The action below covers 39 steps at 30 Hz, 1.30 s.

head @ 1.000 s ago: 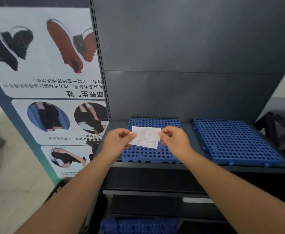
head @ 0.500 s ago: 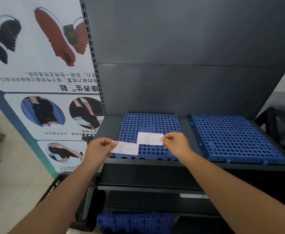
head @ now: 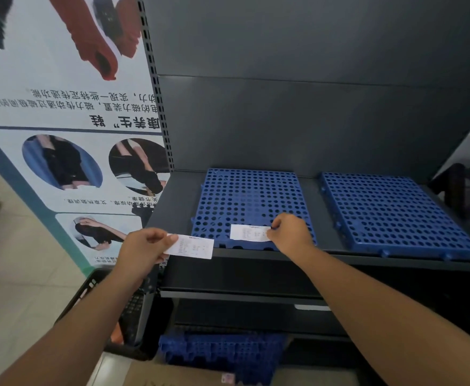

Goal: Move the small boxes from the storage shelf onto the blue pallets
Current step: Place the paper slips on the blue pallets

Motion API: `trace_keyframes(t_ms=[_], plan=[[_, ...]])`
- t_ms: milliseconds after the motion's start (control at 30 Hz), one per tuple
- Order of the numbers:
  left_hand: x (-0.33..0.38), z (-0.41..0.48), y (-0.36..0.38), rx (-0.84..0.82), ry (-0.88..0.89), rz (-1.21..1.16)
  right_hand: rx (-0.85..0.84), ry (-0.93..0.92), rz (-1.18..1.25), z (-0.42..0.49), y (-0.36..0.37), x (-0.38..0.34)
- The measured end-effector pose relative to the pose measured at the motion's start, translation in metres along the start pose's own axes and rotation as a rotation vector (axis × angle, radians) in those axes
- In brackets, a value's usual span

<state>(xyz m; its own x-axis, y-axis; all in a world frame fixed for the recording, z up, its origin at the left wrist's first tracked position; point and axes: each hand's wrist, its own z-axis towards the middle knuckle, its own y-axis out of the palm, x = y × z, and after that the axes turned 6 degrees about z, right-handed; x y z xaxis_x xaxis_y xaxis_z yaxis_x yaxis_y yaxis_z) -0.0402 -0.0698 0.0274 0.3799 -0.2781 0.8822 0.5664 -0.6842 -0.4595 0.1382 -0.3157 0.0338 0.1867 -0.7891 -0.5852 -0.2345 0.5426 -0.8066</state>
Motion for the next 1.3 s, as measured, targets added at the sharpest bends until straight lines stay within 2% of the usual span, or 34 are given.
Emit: trace_keyframes(t_ms=[267, 333, 400, 467, 533, 833, 1067, 1300], plan=[[0.032, -0.009, 0.011, -0.05, 0.049, -0.065, 0.067, -0.023, 0.144, -0.011, -0.016, 0.0], [0.049, -0.015, 0.021, -0.066, 0.081, -0.103, 0.005, -0.04, 0.337, -0.023, -0.024, -0.003], [0.067, -0.021, 0.035, -0.081, 0.109, -0.129, -0.104, -0.015, 0.631, -0.041, -0.033, -0.008], [0.087, -0.03, 0.05, -0.094, 0.136, -0.147, -0.111, -0.002, 0.821, -0.057, -0.045, -0.009], [0.107, -0.039, 0.066, -0.113, 0.154, -0.175, -0.064, -0.009, 0.901, -0.069, -0.06, -0.006], [0.203, -0.101, 0.14, -0.197, 0.262, -0.237, 0.181, -0.083, 0.817, -0.092, -0.161, 0.061], [0.244, -0.138, 0.199, -0.212, 0.298, -0.182, 0.189, -0.102, 0.829, -0.1, -0.221, 0.125], [0.255, -0.158, 0.252, -0.199, 0.289, -0.165, 0.222, -0.057, 0.78, -0.084, -0.267, 0.191]])
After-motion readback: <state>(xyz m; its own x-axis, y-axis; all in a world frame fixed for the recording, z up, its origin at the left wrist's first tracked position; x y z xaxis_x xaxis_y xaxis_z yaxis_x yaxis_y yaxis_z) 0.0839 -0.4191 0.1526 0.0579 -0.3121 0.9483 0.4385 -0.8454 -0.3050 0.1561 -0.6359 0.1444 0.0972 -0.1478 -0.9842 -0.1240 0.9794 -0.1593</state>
